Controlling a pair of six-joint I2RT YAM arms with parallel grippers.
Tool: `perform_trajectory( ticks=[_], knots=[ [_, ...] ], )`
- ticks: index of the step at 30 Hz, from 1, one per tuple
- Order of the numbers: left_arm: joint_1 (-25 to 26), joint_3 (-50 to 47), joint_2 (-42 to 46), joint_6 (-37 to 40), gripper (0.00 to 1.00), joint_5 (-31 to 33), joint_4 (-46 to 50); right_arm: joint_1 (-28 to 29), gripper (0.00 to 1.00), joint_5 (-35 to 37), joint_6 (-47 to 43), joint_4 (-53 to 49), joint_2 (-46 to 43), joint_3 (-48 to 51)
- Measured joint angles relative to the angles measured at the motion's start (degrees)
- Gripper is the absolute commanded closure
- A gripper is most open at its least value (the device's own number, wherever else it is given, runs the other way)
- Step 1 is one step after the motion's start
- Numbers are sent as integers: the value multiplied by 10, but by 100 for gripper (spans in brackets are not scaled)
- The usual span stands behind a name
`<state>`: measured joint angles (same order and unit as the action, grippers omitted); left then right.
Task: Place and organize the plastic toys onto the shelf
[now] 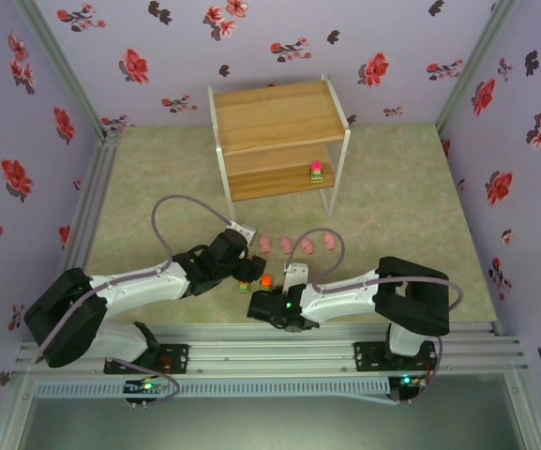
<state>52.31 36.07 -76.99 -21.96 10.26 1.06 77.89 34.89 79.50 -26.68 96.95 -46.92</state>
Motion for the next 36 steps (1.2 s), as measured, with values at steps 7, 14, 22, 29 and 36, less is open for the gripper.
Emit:
perform_trajectory(
  ticks=[7,14,22,29,36],
  knots=[
    [0,0,0,0,24,0,0,0,63,1,0,-3,2,-2],
    [0,0,-2,0,24,0,0,0,66,3,0,-3,2,-2],
    [0,0,-2,0,24,0,0,0,70,5,-1,-4,2,-2],
    [0,0,-3,0,24,-4,0,0,72,6,-4,-8,3,-5],
    [0,0,-3,0,24,-7,-2,0,75,12,-15,-12,2,-16]
  ],
)
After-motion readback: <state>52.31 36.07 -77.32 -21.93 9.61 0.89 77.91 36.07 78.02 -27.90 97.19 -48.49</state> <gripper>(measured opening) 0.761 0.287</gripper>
